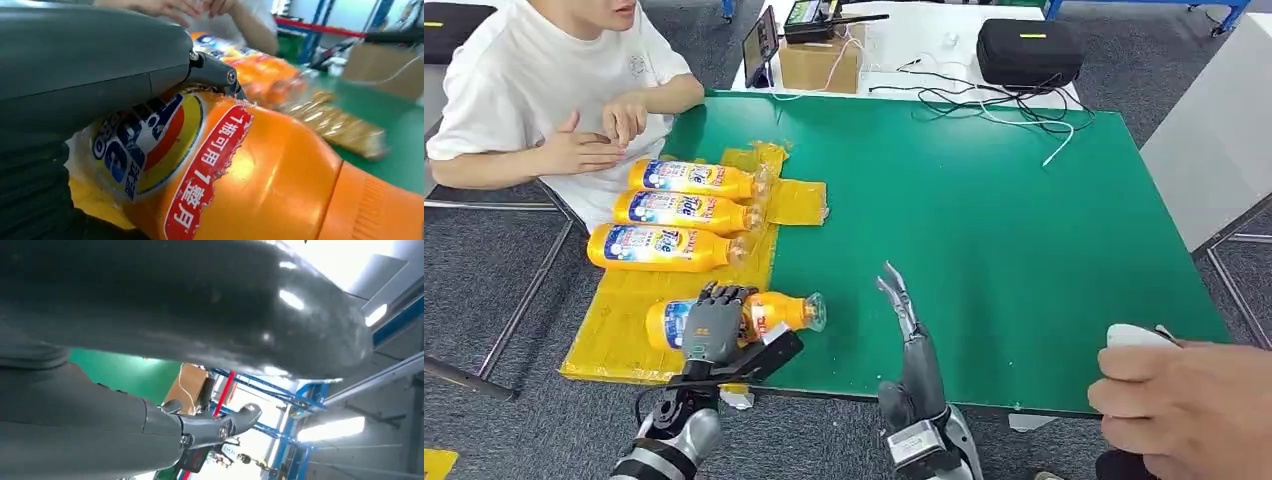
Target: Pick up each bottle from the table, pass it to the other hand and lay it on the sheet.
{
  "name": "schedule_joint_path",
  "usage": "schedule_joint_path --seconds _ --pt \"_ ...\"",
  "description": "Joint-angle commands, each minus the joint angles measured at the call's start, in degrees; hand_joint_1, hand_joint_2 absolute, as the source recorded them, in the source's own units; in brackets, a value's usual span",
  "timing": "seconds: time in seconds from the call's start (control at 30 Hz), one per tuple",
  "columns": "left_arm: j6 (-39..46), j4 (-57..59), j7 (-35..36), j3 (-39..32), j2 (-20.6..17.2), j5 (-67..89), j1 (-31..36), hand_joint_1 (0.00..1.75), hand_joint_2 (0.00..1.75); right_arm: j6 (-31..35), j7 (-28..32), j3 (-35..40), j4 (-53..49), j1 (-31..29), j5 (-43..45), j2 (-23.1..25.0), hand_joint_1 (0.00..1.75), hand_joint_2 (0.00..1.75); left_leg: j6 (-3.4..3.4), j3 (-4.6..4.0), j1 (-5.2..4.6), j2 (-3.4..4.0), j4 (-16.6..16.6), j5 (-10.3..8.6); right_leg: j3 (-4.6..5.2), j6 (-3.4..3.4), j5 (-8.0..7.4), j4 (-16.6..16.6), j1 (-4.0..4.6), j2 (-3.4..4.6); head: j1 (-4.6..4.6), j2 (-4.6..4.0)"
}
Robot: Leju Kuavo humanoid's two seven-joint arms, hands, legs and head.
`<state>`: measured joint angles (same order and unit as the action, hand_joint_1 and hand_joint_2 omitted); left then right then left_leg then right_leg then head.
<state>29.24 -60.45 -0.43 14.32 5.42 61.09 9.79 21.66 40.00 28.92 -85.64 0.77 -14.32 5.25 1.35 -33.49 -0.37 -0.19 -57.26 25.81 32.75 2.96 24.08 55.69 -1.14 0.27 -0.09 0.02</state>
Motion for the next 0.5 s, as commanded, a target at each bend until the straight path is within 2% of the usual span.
schedule_joint_path --seconds 0.03,0.17,0.37,0.5 --pt "-7.11 13.82 4.91 -1.54 -2.81 5.7 9.23 1.75 1.75 -0.35 0.0 -4.17 -1.27 -0.16 -2.84 1.04 0.0 0.0 -0.07 0.1 0.04 -0.07 0.02 0.01 -0.15 -0.09 0.02 -0.04 0.05 -0.09 0.07 -0.02" --pt "-10.82 18.98 6.52 -1.48 -3.52 7.24 12.53 1.75 1.75 0.1 0.0 -4.74 0.1 -0.01 -2.72 1.7 0.0 0.0 -0.11 0.09 0.07 -0.11 0.01 -0.02 -0.16 -0.14 0.01 -0.02 0.08 -0.16 0.04 -0.02" --pt "-12.22 22.3 8.96 -1.9 -4.13 8.64 13.61 1.75 1.75 2.6 0.0 -4.7 1.78 0.16 -5.19 1.3 0.0 0.0 -0.1 0.37 0.06 0.0 0.07 -0.05 -0.45 -0.14 -0.04 -0.08 0.08 -0.02 0.02 0.0" --pt "-12.34 22.71 8.44 -2.64 -4.22 7.92 13.72 1.75 1.75 2.06 0.0 -4.94 1.95 0.48 -4.32 1.26 0.0 0.0 -0.1 0.57 0.06 0.01 0.1 -0.07 -0.63 -0.13 -0.05 -0.09 0.07 -0.01 0.02 0.0"
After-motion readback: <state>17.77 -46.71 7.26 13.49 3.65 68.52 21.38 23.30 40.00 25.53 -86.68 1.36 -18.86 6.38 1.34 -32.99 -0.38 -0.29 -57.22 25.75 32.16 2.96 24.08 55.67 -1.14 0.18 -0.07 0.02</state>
